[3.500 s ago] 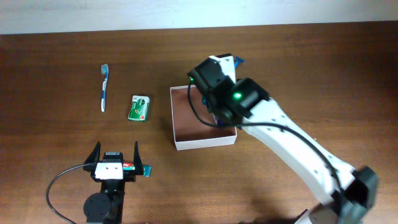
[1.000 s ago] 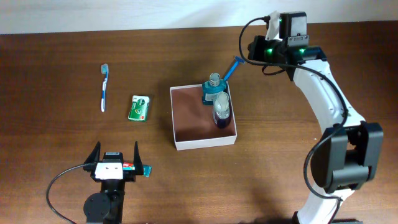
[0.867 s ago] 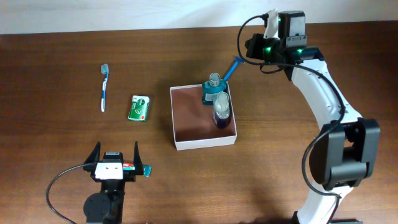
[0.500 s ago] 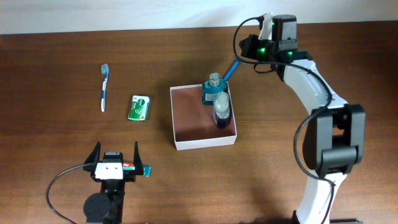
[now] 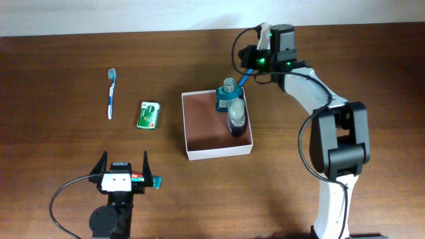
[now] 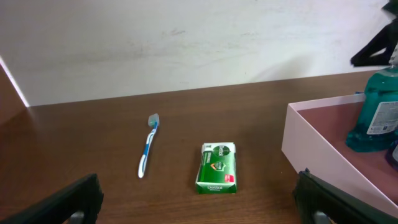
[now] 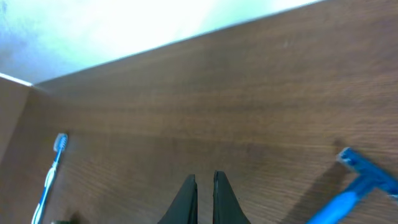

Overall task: Pack container
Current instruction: 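Move the right gripper over the blue razor behind the box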

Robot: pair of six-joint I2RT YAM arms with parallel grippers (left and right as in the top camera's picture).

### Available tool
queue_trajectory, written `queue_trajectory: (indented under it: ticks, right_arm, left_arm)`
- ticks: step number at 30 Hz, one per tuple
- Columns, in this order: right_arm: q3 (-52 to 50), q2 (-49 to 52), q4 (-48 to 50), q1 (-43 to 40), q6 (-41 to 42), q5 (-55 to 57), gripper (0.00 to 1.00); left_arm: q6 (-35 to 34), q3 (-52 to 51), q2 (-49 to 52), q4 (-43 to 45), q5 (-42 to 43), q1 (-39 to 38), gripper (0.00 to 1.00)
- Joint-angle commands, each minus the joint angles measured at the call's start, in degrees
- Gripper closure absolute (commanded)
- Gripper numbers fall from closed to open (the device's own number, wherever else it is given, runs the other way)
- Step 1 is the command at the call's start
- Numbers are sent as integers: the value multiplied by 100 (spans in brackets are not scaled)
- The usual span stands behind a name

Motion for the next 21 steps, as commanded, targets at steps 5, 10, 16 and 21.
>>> queue_trajectory:
  ticks: [5,10,16,21]
  right_arm:
    - [92,415,61,-7,315,223,96]
    - [92,437,26,-7,317,229,96]
    - [92,448,-350,-2,315,789,96]
    - [92,448,-428,-42,315,848,96]
  left_arm:
    - [114,-2,2,-42,-48,-22,1]
    - [111,-2,2,-42,-48,-22,1]
    - [114,-2,2,-42,-48,-22,1]
    - [111,-2,2,-42,-46,-22,1]
